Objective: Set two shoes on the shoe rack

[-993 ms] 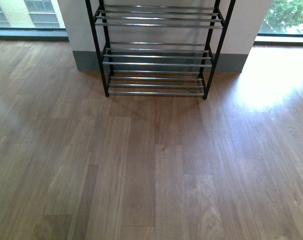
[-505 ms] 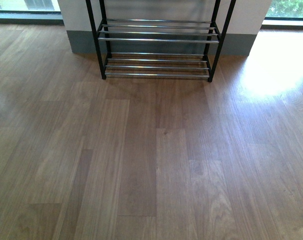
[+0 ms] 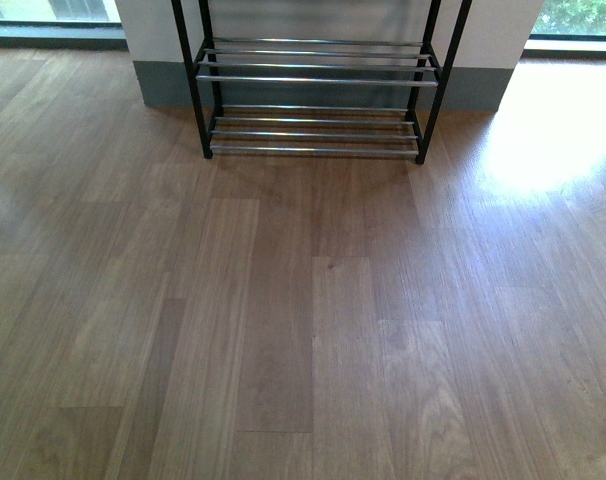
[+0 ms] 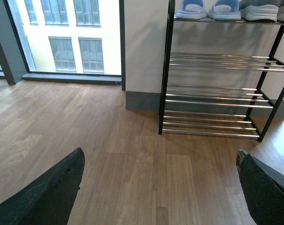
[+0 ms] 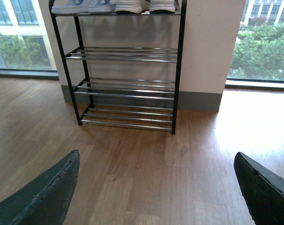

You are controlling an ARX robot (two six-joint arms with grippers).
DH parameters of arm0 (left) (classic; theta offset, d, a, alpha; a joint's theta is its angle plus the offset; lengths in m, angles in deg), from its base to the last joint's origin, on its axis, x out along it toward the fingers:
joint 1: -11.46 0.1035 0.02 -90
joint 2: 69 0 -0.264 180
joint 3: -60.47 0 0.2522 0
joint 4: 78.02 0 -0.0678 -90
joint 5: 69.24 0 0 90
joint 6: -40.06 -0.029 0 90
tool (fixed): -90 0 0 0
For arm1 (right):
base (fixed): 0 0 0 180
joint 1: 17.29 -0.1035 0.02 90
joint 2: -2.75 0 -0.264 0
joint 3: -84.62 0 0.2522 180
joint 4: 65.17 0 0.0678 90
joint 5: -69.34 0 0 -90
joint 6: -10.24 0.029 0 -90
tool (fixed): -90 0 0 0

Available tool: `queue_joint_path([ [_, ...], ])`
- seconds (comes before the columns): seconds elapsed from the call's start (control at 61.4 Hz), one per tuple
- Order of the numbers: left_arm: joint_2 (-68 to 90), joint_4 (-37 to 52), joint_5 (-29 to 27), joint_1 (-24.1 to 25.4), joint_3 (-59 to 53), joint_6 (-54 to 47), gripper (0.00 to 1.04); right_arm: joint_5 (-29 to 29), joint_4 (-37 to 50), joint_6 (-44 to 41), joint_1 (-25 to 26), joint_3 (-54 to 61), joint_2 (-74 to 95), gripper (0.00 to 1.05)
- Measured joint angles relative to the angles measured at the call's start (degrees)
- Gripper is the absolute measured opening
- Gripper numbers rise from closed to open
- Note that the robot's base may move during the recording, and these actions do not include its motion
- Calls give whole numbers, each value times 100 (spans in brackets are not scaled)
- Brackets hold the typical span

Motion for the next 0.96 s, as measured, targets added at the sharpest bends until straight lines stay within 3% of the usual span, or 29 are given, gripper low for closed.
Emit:
queue_joint_path([
  [0.961, 0, 0, -2, 0, 0, 0, 95, 0, 0, 0, 0, 0, 0, 95],
])
